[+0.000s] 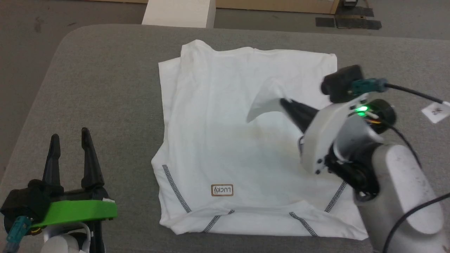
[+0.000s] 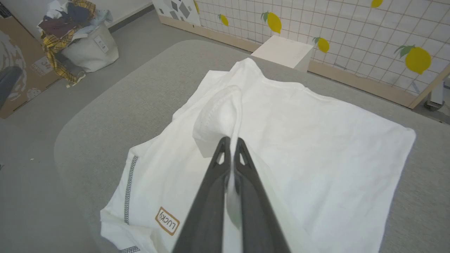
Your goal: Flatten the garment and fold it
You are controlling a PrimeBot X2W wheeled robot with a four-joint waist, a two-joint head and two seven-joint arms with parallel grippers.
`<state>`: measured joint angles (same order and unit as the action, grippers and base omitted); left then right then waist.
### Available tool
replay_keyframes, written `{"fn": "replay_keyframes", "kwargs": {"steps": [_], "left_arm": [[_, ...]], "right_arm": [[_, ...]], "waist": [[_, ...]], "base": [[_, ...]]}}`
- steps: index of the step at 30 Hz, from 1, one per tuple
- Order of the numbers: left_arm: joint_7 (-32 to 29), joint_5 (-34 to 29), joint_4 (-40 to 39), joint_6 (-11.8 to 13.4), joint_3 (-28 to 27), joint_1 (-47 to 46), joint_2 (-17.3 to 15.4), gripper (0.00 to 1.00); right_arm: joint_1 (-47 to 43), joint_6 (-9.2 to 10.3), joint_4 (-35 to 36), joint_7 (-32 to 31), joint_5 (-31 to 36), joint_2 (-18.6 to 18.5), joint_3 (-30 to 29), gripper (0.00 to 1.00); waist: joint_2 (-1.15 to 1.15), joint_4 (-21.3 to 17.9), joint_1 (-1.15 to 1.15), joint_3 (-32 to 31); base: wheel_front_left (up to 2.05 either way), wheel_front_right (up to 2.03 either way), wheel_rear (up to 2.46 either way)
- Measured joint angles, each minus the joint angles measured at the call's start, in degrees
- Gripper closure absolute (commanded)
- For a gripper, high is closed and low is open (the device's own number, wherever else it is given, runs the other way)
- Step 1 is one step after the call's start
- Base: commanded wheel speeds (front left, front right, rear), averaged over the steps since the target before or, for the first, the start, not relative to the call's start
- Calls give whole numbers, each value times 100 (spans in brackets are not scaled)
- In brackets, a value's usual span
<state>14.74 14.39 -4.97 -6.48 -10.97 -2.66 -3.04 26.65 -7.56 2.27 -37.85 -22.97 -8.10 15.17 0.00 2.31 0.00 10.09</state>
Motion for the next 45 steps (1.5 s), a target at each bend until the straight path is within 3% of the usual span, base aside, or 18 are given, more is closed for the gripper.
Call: {"fn": "replay_keyframes", "kwargs": {"steps": [3,4,14,15,16,17,22,27,31,38,45], "left_arm": [[0,93,25,4,79,-6,1,0],[0,146,58,23,156,-19,2,0],[0,238,179,53,290,-101,3,0],[0,247,190,55,292,-101,3,0],[0,254,207,56,294,-101,3,0],[0,254,219,56,294,-101,3,0],[0,252,289,56,301,-100,2,0],[0,244,357,51,287,-98,3,0],[0,224,407,46,267,-91,3,0],[0,183,445,31,234,-88,3,0],[0,185,554,-5,253,-99,3,0]], "right_arm": [[231,0,-478,187,-104,278,505,100],[458,0,-994,366,-224,434,983,100],[759,0,-2640,611,-556,510,2328,100],[759,0,-2736,649,-606,510,2424,91],[759,0,-2794,726,-720,511,2493,41],[763,0,-2836,795,-825,511,2533,0],[915,0,-2797,1151,-1261,511,2496,0],[1077,0,-2363,1675,-1579,513,1782,0],[1062,0,-1939,2056,-1504,278,940,0],[294,0,-1089,2802,-740,-69,-1134,0],[-692,0,-287,3262,199,132,-2730,0]], "waist": [[0,98,0,75],[0,215,0,167],[0,656,0,498],[0,684,0,526],[0,706,0,552],[0,719,0,571],[0,649,0,556],[0,465,0,459],[0,301,0,361],[0,-16,0,213],[0,-235,0,169]], "base": [[0,0,0],[0,0,0],[0,0,0],[0,0,0],[0,0,0],[0,0,0],[0,0,0],[0,0,0],[0,0,0],[0,0,0],[0,0,0]]}}
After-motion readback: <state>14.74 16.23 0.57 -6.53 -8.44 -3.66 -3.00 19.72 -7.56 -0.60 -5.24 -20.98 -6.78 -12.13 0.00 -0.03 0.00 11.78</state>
